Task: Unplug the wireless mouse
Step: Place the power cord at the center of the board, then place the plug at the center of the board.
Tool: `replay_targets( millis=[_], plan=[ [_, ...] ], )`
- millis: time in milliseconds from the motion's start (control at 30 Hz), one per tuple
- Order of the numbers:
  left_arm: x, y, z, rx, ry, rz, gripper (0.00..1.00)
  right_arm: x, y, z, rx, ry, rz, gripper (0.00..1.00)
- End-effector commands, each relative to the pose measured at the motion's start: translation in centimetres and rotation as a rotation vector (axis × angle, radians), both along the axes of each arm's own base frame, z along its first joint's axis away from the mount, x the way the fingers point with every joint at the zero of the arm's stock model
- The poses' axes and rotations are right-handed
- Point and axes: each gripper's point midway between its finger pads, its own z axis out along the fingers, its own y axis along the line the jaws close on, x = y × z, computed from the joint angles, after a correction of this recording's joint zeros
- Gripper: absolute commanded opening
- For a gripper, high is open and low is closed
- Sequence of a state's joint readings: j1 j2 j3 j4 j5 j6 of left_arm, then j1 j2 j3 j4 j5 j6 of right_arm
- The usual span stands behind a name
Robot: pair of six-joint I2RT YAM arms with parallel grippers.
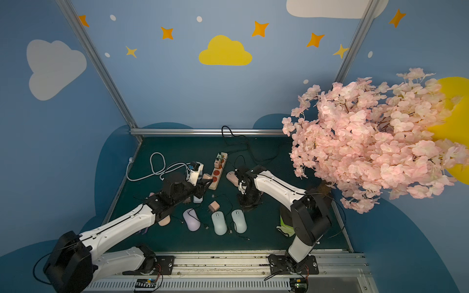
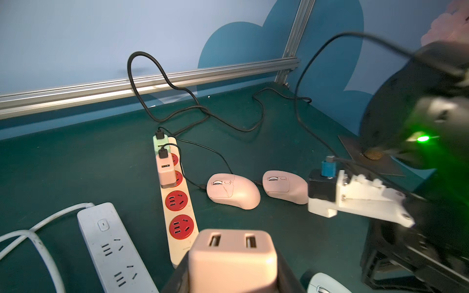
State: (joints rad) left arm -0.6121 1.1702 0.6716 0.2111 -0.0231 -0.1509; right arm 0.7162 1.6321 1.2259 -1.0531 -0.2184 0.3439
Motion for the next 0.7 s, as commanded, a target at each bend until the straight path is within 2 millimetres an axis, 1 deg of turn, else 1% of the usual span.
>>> replay_targets(
  millis=[0,67,100,167,267,333,400,467,500,567,667],
  plan=[
    [0.5,0.8,0.3,-0.018,0.006,0.051,0.04,-2.9,0.7,0.3,0.042,0.023,0.066,0.32],
    [0.8,0.6,0.1,-0.032,0.021,0.054,0.04,-4.5,0.9,0.0,0.036,0.027,0.097,0.34],
    [0.8,0.5,0.1,-0.036,0.028,0.049,0.04,-5.3,1.1,0.0,0.038,0.025,0.119,0.36],
    [0.9,0.2,0.0,-0.047,0.033,0.044,0.04,-6.4,1.1,-0.3,0.022,0.016,0.144,0.38],
    [0.9,-0.1,0.0,-0.056,0.038,0.029,0.04,-7.0,0.7,-1.3,-0.02,0.006,0.138,0.38],
    [0.8,-0.6,0.0,-0.044,0.044,0.003,0.04,-7.2,0.9,-1.9,-0.012,0.005,0.13,0.38],
    [0.7,-0.8,-0.1,-0.035,0.064,0.0,0.04,-7.3,1.4,-2.1,0.01,-0.005,0.125,0.38],
    [0.4,-1.2,-0.3,-0.024,0.097,-0.001,0.04,-6.8,1.5,-2.0,0.012,-0.042,0.104,0.37],
    [0.1,-1.7,-0.5,-0.007,0.114,-0.018,0.04,-6.2,1.4,-1.7,0.013,-0.071,0.088,0.36],
    [-1.0,-2.9,-0.9,0.03,0.14,-0.053,0.04,-4.7,0.7,-0.7,0.012,-0.127,0.042,0.35],
    [-2.7,-4.8,-1.9,0.057,0.203,-0.091,0.04,-2.1,-0.3,1.4,0.056,-0.206,-0.056,0.36]
  ],
)
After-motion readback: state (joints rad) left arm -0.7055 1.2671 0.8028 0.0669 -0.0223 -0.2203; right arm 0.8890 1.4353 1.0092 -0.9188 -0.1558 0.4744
